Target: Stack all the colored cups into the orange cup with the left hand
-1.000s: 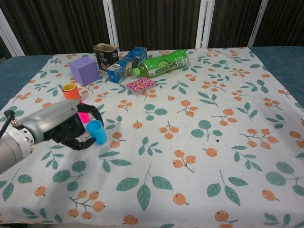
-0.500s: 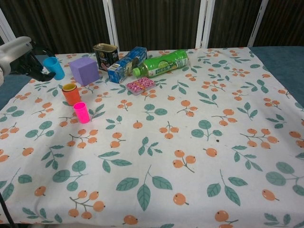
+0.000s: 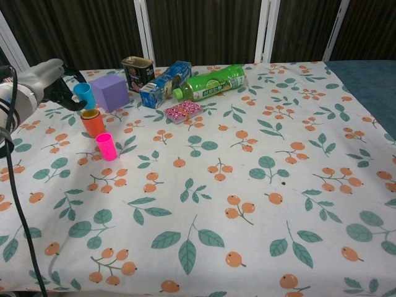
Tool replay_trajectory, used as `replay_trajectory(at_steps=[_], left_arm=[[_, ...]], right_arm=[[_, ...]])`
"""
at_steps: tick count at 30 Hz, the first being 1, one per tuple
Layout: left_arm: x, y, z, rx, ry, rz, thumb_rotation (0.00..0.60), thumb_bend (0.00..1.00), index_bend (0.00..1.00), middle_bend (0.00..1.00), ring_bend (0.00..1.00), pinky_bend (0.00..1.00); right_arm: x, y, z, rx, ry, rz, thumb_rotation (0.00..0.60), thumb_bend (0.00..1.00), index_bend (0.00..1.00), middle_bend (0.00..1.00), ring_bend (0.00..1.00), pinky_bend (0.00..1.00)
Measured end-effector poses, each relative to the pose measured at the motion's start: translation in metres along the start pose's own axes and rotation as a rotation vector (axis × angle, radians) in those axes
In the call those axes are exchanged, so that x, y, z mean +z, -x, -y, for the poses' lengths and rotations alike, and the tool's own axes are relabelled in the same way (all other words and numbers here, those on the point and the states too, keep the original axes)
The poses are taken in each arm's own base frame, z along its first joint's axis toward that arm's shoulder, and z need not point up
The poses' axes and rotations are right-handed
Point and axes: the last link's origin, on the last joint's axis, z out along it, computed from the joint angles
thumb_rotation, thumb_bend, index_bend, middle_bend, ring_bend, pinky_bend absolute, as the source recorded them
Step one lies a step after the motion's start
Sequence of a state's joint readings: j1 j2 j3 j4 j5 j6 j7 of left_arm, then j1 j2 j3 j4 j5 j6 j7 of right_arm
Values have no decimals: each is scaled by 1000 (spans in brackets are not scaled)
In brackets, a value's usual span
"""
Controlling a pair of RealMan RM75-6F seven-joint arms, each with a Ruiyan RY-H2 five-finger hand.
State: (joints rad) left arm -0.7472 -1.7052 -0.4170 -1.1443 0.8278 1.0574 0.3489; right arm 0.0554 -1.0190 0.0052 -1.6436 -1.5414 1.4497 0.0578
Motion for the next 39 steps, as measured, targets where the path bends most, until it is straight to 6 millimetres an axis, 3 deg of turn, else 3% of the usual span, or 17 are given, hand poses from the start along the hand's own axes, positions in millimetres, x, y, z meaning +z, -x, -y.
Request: replay_trajectory(at_steps=[8, 11, 13, 15, 18, 27, 31, 36, 39], left_arm=[[3, 7, 8, 12, -19, 24, 600, 384, 608, 1000, 1000, 1000], [2, 10, 11, 15, -24, 41, 600, 388, 564, 1000, 1000, 1000], [2, 12, 12, 20, -27, 54, 600, 389, 451, 1000, 1000, 1000], [1, 14, 12, 24, -27, 65, 600, 388, 178, 1000, 1000, 1000], [-1, 16, 10, 22, -20, 81, 600, 382, 8, 1000, 1000, 1000], [-25, 8, -16, -51, 93, 98, 600, 376, 3, 1000, 1000, 1000], [-49, 5, -26, -96, 154, 155, 600, 376, 83, 1000, 1000, 1000], [-78, 8, -23, -111, 194, 246, 600, 377, 138, 1000, 1000, 1000], [-83, 13, -18, -97, 191, 267, 600, 377, 175, 1000, 1000, 1000]], right_arm=[[0, 0, 0, 1, 3, -1, 600, 154, 0, 0, 0, 0], [0, 0, 0, 0, 4, -3, 600, 154, 0, 0, 0, 0], [0, 0, 0, 1, 5, -2, 600, 155, 0, 0, 0, 0], [0, 0, 0, 0, 5, -3, 600, 154, 0, 0, 0, 0], [1, 1, 0, 0, 7, -3, 600, 154, 0, 0, 0, 0], [1, 2, 1, 0, -1, 5, 600, 155, 0, 0, 0, 0], [-1, 1, 2, 4, -5, 1, 600, 154, 0, 0, 0, 0], [-2, 1, 2, 7, -10, 3, 600, 154, 0, 0, 0, 0], [-3, 1, 3, 7, -15, 4, 600, 154, 0, 0, 0, 0]])
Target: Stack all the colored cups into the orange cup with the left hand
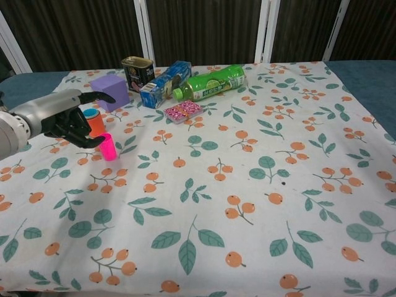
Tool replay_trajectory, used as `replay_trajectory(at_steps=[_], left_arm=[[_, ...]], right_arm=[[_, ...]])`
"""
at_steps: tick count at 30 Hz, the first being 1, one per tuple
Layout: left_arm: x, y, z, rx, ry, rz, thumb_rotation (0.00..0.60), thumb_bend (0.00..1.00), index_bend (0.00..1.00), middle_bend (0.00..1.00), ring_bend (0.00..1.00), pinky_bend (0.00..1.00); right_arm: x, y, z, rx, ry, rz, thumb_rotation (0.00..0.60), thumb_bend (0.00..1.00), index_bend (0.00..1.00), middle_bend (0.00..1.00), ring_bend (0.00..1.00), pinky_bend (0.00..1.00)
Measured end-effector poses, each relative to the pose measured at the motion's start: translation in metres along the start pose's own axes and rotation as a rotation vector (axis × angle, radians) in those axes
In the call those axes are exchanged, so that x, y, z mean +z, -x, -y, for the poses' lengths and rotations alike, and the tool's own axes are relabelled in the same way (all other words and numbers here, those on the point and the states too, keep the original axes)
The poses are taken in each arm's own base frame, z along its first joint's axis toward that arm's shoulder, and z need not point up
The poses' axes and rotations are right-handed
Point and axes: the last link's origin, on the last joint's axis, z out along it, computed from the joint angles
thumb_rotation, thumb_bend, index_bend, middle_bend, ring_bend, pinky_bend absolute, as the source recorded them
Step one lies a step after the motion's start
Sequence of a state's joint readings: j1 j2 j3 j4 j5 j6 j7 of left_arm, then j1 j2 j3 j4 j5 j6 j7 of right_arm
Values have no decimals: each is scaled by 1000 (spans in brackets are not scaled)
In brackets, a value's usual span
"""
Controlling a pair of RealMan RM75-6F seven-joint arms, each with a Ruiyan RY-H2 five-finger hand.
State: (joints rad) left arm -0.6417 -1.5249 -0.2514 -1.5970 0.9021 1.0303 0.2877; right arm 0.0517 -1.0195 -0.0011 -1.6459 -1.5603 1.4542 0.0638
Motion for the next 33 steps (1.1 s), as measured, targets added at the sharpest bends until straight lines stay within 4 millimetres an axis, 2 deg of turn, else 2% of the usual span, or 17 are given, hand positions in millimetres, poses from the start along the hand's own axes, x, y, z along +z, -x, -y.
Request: replay_trajectory(at_steps=[8, 13, 18, 33], left_arm=[[9, 23, 7, 4, -35, 6, 600, 370, 222, 1000, 1000, 1000], [16, 31, 9, 6, -47, -18, 600, 371, 302, 1000, 1000, 1000], [21, 32, 15, 4, -63, -28, 600, 372, 391, 1000, 1000, 1000], [29, 26, 23, -17, -79, -74, 600, 385, 533, 1000, 1000, 1000]], right_arm=[[0, 0, -1, 2, 3, -1, 600, 154, 0, 0, 0, 0], [1, -1, -2, 3, 6, -3, 600, 154, 0, 0, 0, 0], [1, -2, -2, 3, 7, -4, 600, 154, 0, 0, 0, 0], [1, 0, -1, -2, 9, -2, 600, 155, 0, 0, 0, 0]])
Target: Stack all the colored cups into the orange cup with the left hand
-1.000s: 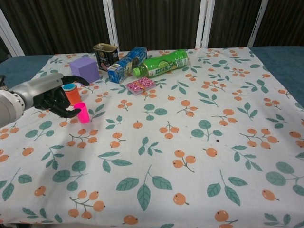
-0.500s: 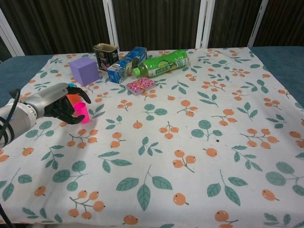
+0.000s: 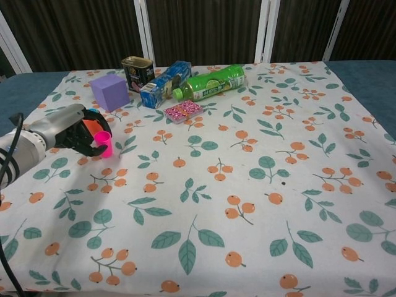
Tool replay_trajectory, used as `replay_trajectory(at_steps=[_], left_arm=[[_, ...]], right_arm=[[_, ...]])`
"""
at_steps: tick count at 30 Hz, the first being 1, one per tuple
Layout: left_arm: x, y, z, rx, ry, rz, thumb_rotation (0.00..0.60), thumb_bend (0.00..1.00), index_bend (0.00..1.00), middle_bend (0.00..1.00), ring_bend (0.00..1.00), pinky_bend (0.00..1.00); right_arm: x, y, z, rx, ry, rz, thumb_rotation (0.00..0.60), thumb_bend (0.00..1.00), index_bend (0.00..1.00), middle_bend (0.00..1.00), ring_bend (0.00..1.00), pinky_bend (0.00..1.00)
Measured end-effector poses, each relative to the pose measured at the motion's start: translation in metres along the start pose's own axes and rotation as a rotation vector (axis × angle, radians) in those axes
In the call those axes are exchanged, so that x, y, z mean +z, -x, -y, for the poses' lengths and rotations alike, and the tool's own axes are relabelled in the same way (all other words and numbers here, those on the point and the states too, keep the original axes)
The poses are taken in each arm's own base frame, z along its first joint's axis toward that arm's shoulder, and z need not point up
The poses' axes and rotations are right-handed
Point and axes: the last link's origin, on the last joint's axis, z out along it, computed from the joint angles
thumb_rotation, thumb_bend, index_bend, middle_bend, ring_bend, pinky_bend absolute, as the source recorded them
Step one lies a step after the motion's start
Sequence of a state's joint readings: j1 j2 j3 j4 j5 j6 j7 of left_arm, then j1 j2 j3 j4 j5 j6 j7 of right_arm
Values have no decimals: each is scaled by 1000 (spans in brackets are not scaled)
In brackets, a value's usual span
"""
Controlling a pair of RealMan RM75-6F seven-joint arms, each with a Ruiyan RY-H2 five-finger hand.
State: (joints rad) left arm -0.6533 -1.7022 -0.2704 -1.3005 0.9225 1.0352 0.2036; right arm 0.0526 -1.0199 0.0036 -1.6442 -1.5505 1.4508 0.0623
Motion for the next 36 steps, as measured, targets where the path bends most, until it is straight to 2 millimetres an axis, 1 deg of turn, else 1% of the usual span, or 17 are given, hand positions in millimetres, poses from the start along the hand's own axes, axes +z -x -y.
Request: replay_trajectory(at_steps=[9, 13, 15, 17, 21, 28, 31, 36], left_arm=[[8, -31, -8, -50, 17, -93, 600, 385, 544, 1000, 1000, 1000], [22, -65, -10, -89, 3, -194, 600, 384, 544, 1000, 1000, 1000], [28, -75, -8, -95, -15, -225, 600, 384, 546, 1000, 1000, 1000], [34, -81, -2, -90, -36, -243, 600, 384, 547, 1000, 1000, 1000], [43, -82, 8, -85, -69, -242, 600, 383, 548, 1000, 1000, 1000], [48, -67, 16, -80, -92, -202, 600, 384, 546, 1000, 1000, 1000], [48, -60, 17, -80, -93, -184, 600, 383, 546, 1000, 1000, 1000], [49, -54, 16, -79, -88, -173, 600, 384, 546, 1000, 1000, 1000]], right_arm=[[0, -1, -1, 3, 3, -1, 600, 154, 0, 0, 0, 0], [0, 0, -1, 1, 3, 0, 600, 155, 0, 0, 0, 0], [0, 0, 0, 0, 3, 2, 600, 154, 0, 0, 0, 0], [0, 0, 0, -3, 3, 0, 600, 154, 0, 0, 0, 0], [0, -2, -1, 1, 8, -9, 600, 154, 0, 0, 0, 0], [1, -1, -2, -1, 11, -6, 600, 154, 0, 0, 0, 0], [2, -1, -2, 0, 14, -7, 600, 155, 0, 0, 0, 0], [2, 0, -2, -2, 14, -3, 600, 155, 0, 0, 0, 0]])
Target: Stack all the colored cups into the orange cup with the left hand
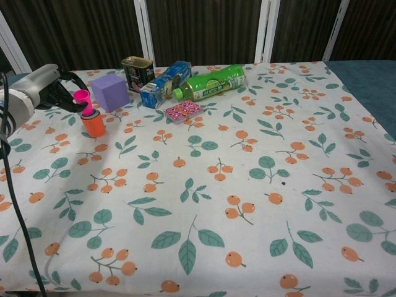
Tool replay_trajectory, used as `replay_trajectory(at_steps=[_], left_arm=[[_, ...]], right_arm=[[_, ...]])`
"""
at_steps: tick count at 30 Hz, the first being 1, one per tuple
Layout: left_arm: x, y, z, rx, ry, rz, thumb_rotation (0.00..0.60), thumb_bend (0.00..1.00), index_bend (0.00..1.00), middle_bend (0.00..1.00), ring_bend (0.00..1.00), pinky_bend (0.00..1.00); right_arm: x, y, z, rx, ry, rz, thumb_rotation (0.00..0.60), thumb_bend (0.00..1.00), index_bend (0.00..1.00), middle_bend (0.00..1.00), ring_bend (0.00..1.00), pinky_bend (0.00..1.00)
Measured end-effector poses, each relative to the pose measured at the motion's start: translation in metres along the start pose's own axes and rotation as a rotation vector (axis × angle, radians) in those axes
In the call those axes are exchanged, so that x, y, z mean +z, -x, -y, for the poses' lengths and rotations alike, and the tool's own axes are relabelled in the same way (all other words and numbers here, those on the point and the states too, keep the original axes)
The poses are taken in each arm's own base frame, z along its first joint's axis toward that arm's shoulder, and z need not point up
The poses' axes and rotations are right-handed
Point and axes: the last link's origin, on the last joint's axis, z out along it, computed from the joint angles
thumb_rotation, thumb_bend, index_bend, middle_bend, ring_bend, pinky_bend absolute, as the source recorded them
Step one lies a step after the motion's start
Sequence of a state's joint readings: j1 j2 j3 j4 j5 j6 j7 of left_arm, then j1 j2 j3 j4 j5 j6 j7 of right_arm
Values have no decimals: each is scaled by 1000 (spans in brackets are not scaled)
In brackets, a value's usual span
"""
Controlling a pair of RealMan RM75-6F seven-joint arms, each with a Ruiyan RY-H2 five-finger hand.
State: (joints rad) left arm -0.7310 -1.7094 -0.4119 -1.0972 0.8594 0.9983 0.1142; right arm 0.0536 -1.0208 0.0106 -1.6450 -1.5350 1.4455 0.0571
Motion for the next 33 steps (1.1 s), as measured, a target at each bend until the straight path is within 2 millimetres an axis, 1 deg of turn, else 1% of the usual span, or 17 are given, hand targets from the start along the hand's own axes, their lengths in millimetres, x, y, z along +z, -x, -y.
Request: replay_trajectory(at_steps=[5, 6, 7, 9, 10, 11, 14, 17, 18, 19, 20, 21, 22, 24, 26, 31, 33], left_arm=[[1, 4, 2, 18, -1, 10, 600, 384, 539, 1000, 1000, 1000], [0, 5, 2, 20, -2, 14, 600, 386, 508, 1000, 1000, 1000], [0, 6, 3, 22, -5, 20, 600, 389, 418, 1000, 1000, 1000], [0, 8, 5, 26, -9, 35, 600, 391, 145, 1000, 1000, 1000], [0, 9, 6, 29, -12, 45, 600, 390, 52, 1000, 1000, 1000], [-1, 9, 6, 29, -14, 49, 600, 388, 2, 1000, 1000, 1000], [-3, 7, 5, 23, 0, 42, 600, 381, 0, 995, 1000, 1000], [-10, 4, 3, 8, 28, 56, 600, 376, 0, 872, 1000, 1000], [-14, 2, 3, 3, 39, 60, 600, 374, 0, 775, 980, 1000], [-21, 0, 4, -1, 59, 63, 600, 373, 0, 640, 879, 974], [-28, -3, 4, -1, 78, 64, 600, 373, 0, 562, 790, 925], [-36, -5, 6, 3, 100, 66, 600, 371, 0, 369, 512, 727], [-47, -9, 9, 17, 133, 70, 600, 371, 0, 220, 273, 500], [-68, -15, 18, 60, 187, 78, 600, 373, 0, 59, 53, 213], [-98, -23, 35, 138, 247, 84, 600, 375, 0, 2, 0, 107], [-179, -46, 81, 260, 310, 11, 600, 382, 0, 0, 0, 30], [-205, -55, 94, 285, 296, -29, 600, 382, 0, 0, 0, 22]], right_arm=[[0, 0, 0, 1, 0, -2, 600, 155, 0, 0, 0, 0], [0, -1, 0, 1, 0, -4, 600, 155, 0, 0, 0, 0], [0, -1, 0, 3, 1, -5, 600, 155, 0, 0, 0, 0], [0, -1, 0, 3, 2, -5, 600, 154, 0, 0, 0, 0], [0, -1, 0, 3, 2, -3, 600, 154, 0, 0, 0, 0], [0, -1, 0, 2, 1, -2, 600, 154, 0, 0, 0, 0], [0, 0, 0, 0, 0, -2, 600, 154, 0, 0, 0, 0], [-1, 0, 0, -2, 0, 1, 600, 155, 0, 0, 0, 0], [-1, 0, 0, -2, 0, 2, 600, 155, 0, 0, 0, 0], [-1, 0, 0, -4, 2, 3, 600, 155, 0, 0, 0, 0], [-1, 1, 0, -6, 3, 3, 600, 154, 0, 0, 0, 0], [-1, 1, 0, -8, 4, 4, 600, 154, 0, 0, 0, 0], [-2, 2, 0, -10, 5, 6, 600, 154, 0, 0, 0, 0], [-3, 3, 0, -14, 8, 11, 600, 154, 0, 0, 0, 0], [-4, 4, 1, -22, 12, 21, 600, 155, 0, 0, 0, 0], [-6, 8, 7, -44, 4, 27, 600, 154, 0, 0, 0, 0], [-6, 11, 10, -48, -10, 27, 600, 155, 0, 0, 0, 0]])
